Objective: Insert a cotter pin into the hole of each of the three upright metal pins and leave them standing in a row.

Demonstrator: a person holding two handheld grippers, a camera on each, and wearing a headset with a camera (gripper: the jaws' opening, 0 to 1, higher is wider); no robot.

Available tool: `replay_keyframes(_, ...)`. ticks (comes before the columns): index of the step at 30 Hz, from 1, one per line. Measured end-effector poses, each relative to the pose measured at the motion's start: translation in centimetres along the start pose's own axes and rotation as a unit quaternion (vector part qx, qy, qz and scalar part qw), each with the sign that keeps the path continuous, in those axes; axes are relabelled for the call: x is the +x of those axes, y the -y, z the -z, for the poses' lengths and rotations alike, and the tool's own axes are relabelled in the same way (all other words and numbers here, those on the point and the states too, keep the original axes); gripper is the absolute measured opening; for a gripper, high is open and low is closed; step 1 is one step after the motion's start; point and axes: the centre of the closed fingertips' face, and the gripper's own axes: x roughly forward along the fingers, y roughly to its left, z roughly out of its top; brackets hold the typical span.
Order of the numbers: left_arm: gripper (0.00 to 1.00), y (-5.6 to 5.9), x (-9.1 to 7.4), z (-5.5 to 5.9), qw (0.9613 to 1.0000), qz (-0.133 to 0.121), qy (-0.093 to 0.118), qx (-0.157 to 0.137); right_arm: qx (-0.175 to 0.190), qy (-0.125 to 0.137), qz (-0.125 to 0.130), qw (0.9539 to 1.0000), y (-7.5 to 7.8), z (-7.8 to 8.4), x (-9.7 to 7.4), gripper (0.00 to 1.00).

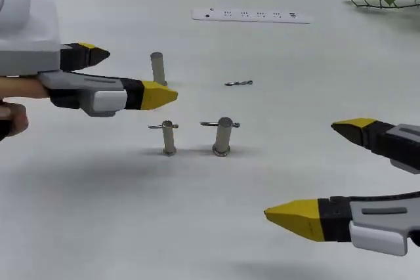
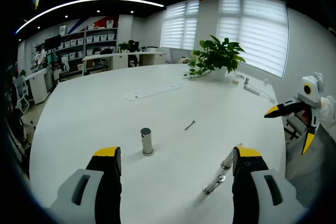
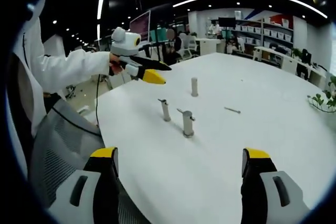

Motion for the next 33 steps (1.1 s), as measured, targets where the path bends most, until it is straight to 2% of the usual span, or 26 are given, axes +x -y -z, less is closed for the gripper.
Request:
replay_keyframes(3,0.81,-1.2,1.0,-0.2,0.9999,-0.005,0.004,-0.012,0.005,-0.002,0.006,1.0000,0.2,0.2,-0.2,0.95)
replay_keyframes(8,0.73,-2.7,2.3,0.1,0.9998,-0.017,-0.001,-0.015,0.010,-0.005,0.015,0.9998,0.2,0.5,-0.5,0.94)
replay_keyframes(10,0.70,-2.7,2.8,0.2,0.9996,-0.010,0.001,-0.026,0.014,-0.004,0.017,0.9998,0.2,0.5,-0.6,0.94)
replay_keyframes(12,0.68,-2.8,3.3,0.4,0.9996,-0.008,-0.001,-0.025,0.012,-0.008,0.017,0.9997,0.4,0.8,-0.7,0.93)
replay_keyframes(15,0.63,-3.3,4.1,0.9,0.9999,-0.012,-0.010,-0.006,0.017,-0.015,0.026,0.9994,1.1,1.4,-1.0,0.93)
replay_keyframes(17,0.55,-3.7,4.6,1.1,0.9997,-0.018,-0.014,0.010,0.018,-0.017,0.033,0.9991,1.4,1.5,-1.3,0.93)
replay_keyframes(23,0.38,-5.1,5.7,1.5,0.9994,-0.032,-0.012,-0.005,0.022,-0.017,0.046,0.9986,2.1,1.6,-1.9,0.93)
replay_keyframes(26,0.31,-5.1,6.3,1.5,0.9995,-0.022,-0.007,-0.022,0.034,-0.013,0.047,0.9982,2.3,1.8,-2.1,0.92)
replay_keyframes(33,0.17,-5.4,7.3,1.6,0.9998,-0.016,-0.005,-0.009,0.040,-0.024,0.052,0.9976,2.5,2.5,-2.0,0.91)
